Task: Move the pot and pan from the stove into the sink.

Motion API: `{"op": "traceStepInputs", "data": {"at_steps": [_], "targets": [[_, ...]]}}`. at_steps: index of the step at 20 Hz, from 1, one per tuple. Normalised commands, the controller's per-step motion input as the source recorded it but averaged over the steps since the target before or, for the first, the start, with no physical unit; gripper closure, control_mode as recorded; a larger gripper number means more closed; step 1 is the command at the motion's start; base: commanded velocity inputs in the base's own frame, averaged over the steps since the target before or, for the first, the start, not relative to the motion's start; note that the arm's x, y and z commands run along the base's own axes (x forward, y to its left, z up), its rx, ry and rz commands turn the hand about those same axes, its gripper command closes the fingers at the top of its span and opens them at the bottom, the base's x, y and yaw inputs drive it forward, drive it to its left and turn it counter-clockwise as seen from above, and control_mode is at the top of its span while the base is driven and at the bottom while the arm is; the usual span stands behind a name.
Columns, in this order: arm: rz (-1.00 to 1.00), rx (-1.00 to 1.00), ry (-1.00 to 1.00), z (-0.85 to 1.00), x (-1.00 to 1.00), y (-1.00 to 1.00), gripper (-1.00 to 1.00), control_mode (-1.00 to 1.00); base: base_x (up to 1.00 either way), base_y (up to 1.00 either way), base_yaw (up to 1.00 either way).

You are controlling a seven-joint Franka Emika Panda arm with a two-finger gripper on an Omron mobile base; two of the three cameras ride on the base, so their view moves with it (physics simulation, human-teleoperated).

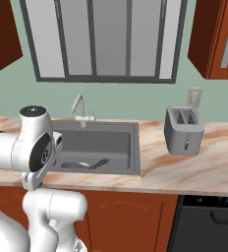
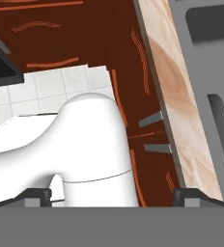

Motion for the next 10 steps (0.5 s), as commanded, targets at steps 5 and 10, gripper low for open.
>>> {"op": "traceStepInputs", "data": {"at_steps": [5, 10], "targets": [[0.00, 0.00, 0.00, 0.00, 0.00, 0.00, -1.00, 1.00, -0.45, 0.03, 0.11], [0.00, 0.00, 0.00, 0.00, 0.00, 0.00, -1.00, 1.00, -0.52, 0.10, 0.23]]}}
